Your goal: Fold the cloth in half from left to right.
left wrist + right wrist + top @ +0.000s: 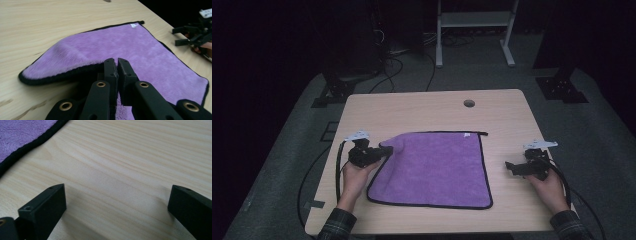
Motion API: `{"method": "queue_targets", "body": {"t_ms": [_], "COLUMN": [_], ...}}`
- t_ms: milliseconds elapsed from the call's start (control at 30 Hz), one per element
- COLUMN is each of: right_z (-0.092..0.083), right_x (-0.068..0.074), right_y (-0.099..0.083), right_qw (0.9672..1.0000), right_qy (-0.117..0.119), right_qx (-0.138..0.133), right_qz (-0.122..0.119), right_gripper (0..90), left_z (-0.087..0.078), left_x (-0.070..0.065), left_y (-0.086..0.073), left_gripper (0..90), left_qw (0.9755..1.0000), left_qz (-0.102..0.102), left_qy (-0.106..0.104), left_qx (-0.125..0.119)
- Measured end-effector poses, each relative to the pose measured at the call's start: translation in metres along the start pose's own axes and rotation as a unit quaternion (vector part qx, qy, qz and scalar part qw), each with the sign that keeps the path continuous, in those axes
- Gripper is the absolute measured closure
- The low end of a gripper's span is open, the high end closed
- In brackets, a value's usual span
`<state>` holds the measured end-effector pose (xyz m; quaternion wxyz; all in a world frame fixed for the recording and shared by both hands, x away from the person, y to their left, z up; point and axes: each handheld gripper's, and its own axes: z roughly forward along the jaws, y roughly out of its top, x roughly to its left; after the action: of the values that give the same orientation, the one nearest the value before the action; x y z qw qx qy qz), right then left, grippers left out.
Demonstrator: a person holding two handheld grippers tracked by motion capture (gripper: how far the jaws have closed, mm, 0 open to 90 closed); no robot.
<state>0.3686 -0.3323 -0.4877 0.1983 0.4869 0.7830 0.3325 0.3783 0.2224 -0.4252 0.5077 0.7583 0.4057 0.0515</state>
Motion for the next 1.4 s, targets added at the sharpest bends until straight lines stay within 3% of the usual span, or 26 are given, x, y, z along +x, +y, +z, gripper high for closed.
{"method": "queue_targets", "body": {"t_ms": [433,633,1100,1400], "right_z": [0.000,0.000,0.000,0.000], "right_x": [0.000,0.000,0.000,0.000], "right_y": [0.000,0.000,0.000,0.000], "right_qw": [1.0000,1.0000,1.0000,1.0000], "right_qy": [0.000,0.000,0.001,0.000], "right_qx": [0.000,0.000,0.000,0.000], "right_qz": [0.000,-0.001,-0.001,-0.001], "right_gripper": [0.9,0.9,0.9,0.9], "left_z": [0.046,0.067,0.112,0.144], "left_x": [-0.027,-0.039,-0.069,-0.084], "left_y": [0.017,0.025,0.036,0.038], "left_gripper": [85.8,85.8,85.7,85.7], "left_qw": [0.9971,0.9953,0.9887,0.9849], "left_qz": [0.052,0.062,0.088,0.094], "left_qy": [-0.050,-0.068,-0.112,-0.133], "left_qx": [0.025,0.030,0.045,0.059]}}
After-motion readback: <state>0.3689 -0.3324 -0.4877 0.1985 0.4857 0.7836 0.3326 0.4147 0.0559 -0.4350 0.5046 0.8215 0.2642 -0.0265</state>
